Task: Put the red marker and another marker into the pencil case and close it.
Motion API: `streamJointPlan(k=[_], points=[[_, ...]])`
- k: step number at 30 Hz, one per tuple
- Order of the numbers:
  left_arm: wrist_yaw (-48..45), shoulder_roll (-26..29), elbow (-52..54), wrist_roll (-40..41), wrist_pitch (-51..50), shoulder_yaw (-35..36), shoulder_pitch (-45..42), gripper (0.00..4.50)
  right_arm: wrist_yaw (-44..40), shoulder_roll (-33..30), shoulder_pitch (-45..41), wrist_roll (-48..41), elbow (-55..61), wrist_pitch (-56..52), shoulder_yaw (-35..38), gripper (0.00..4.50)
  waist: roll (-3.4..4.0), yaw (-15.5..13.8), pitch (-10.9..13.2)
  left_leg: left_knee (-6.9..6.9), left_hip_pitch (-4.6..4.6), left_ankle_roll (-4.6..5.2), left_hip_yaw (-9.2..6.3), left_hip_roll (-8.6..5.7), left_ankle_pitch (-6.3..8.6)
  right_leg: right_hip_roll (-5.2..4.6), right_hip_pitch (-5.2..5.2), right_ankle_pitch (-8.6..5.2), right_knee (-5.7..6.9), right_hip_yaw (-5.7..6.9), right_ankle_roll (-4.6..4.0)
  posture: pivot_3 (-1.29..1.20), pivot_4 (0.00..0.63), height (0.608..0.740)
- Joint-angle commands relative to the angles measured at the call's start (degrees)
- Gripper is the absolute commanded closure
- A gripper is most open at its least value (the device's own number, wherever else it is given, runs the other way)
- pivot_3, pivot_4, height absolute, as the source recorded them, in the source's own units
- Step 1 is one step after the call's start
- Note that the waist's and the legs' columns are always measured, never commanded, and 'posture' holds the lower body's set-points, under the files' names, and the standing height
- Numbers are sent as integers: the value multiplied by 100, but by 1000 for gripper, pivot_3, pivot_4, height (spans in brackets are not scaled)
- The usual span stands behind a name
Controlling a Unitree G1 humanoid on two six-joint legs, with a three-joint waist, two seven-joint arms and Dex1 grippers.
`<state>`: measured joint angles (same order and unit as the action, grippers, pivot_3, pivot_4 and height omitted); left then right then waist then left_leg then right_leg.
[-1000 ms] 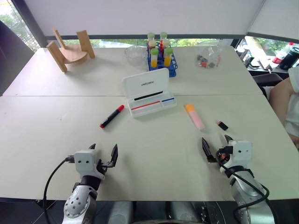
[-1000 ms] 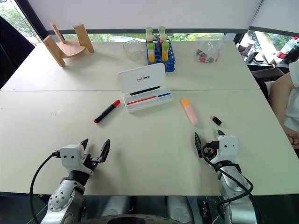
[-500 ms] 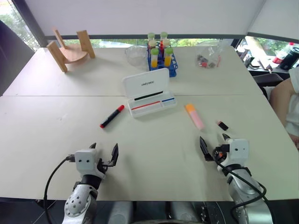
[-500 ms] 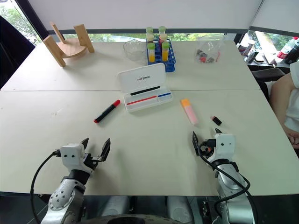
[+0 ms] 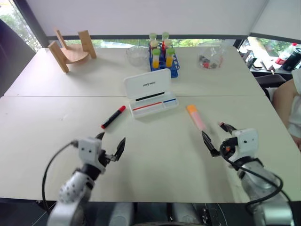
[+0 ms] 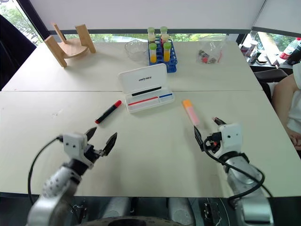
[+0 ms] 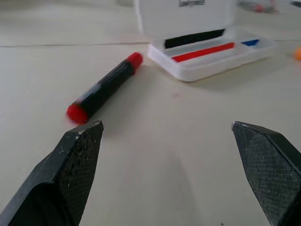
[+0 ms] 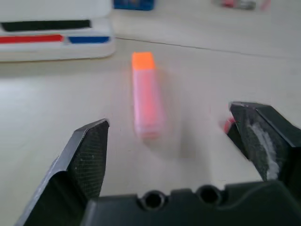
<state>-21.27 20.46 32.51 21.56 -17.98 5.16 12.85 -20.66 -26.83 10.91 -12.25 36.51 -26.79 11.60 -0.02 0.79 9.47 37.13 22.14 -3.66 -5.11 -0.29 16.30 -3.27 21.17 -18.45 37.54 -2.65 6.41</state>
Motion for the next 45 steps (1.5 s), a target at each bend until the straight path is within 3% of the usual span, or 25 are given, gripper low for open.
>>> streamJointPlan(k=[1, 3, 7, 13, 17, 28, 33, 37, 45], points=[[-1265, 984, -193, 688, -512, 214, -769, 15, -926, -747, -381, -601, 218, -195, 348, 0, 0, 5, 2, 0, -12, 0, 1, 1, 0, 2, -11, 0, 0, 0, 0, 0, 150, 740], [-2000, 1482, -920, 842, -569, 161, -1575, 15, -1360, -1236, -815, -983, -7, -445, 519, 0, 6, 10, 9, -4, -31, 1, 3, 1, 0, 3, -25, -1, 0, -1, -1, 0, 150, 740], [-3024, 1585, -2461, 732, -311, -276, -2911, 15, -1764, -1786, -1434, -1387, -372, -846, 629, 0, 5, 0, 20, -7, -71, 6, 8, 2, 3, 4, -65, -3, -8, -2, -2, 0, 150, 740], [-4337, 1039, -5072, -63, 704, -1174, -4695, 15, -1976, -2075, -1801, -1894, -431, -1310, 820, 0, -4, -5, 25, -9, -47, 12, 5, 2, 6, 7, -51, -4, -23, -2, 1, 0, 150, 740], [-4976, 541, -6677, -655, 1447, -1653, -5546, 15, -1813, -2023, -1806, -1914, -366, -1365, 925, 0, -5, -6, 25, 11, 28, 13, 6, -1, 6, 5, 18, -2, -13, -2, 5, 0, 150, 740], [-4693, -255, -9036, -1650, 2614, -1716, -6610, 15, -1416, -1815, -1424, -1950, -36, -1324, 1125, 0, -17, 3, 32, 16, 30, 17, 7, -1, 5, 5, 25, 0, -2, -3, 9, 0, 150, 740], [-5018, -329, -9223, -1744, 2561, -1698, -6637, 2340, -1358, -1787, -1449, -1888, -122, -1215, 1034, 0, -18, 7, 33, 16, 30, 17, 6, -1, 4, 5, 26, 0, 3, -2, 10, 0, 150, 740], [-5602, -175, -8756, -1668, 2405, -1714, -6282, 4345, -1399, -1840, -1584, -1832, -280, -1099, 976, 0, -17, 15, 33, 15, 29, 17, 6, -1, 4, 6, 27, -1, 4, -3, 10, 0, 150, 740], [-6369, 309, -6968, -1577, 1870, -1906, -5229, 4433, -1551, -1928, -1532, -1876, -313, -1116, 1015, 0, -15, 21, 31, 15, 26, 17, 5, 1, 4, 7, 25, -1, 9, -5, 9, 0, 150, 740]])
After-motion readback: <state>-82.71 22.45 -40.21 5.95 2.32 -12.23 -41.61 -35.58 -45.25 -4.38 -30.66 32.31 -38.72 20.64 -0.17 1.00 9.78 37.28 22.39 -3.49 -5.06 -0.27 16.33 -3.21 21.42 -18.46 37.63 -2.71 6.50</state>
